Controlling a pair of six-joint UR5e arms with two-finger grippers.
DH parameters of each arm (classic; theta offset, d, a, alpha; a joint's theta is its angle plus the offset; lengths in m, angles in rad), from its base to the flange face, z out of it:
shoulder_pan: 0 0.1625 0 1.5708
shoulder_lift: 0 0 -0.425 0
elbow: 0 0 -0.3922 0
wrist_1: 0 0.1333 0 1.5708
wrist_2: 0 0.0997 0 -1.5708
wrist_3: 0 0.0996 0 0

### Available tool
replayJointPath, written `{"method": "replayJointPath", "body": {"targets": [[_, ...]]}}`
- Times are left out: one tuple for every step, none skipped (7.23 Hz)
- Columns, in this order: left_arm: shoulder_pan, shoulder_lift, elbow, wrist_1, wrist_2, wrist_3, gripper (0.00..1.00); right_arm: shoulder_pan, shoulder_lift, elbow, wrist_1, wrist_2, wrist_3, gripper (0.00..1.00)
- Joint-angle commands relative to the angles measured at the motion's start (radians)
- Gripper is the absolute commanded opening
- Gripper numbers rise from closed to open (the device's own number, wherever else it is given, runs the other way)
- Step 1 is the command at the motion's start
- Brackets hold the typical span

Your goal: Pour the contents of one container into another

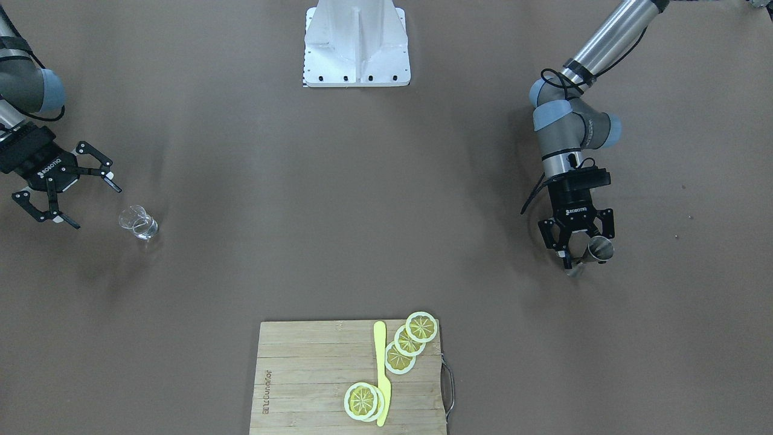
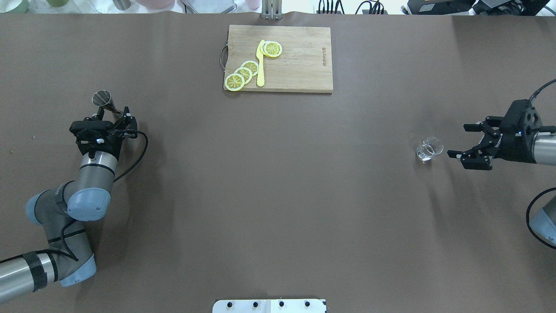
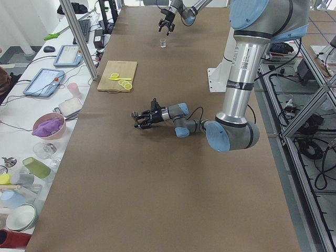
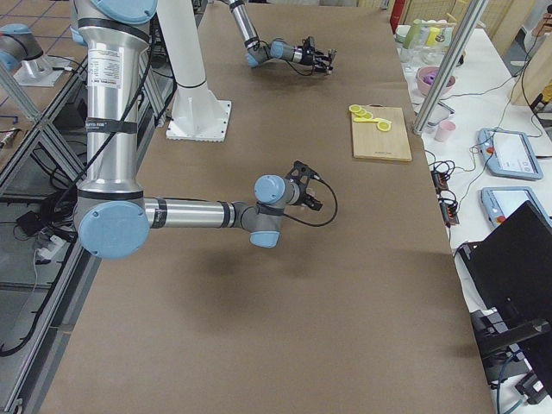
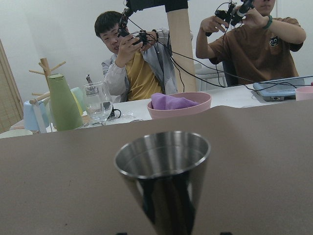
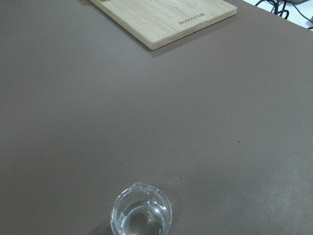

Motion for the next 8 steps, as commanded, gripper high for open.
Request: {"method": "replayJointPath", "body": {"targets": [[-0.010,-0.002,0.000,0.013,-0.020,0.002,0.69,-0.013,0.005,-0.015,0.001,-0.015,0.000,1.00],[-0.009,-0.004,0.000,0.028,-0.022,0.002,0.66,-0.026,0.005,-0.014,0.002,-0.023,0.003,1.00],[-0.010,-0.005,-0.002,0.028,-0.022,0.002,0.63,-0.038,0.005,-0.014,0.002,-0.040,0.003,1.00],[-0.010,-0.007,-0.002,0.030,-0.022,0.002,0.62,-0.050,0.005,-0.015,0.002,-0.057,0.003,1.00],[-0.015,-0.018,-0.003,0.030,-0.022,0.003,0.62,-0.061,0.011,-0.020,0.002,-0.067,0.003,1.00],[-0.018,-0.019,-0.003,0.030,-0.022,0.003,0.62,-0.066,0.028,-0.039,0.002,-0.071,0.003,1.00],[-0.018,-0.021,-0.003,0.030,-0.020,0.003,0.62,-0.069,0.044,-0.056,0.002,-0.075,0.003,1.00],[-0.018,-0.019,-0.003,0.030,-0.020,0.003,0.62,-0.072,0.052,-0.066,0.002,-0.081,0.003,1.00]]}}
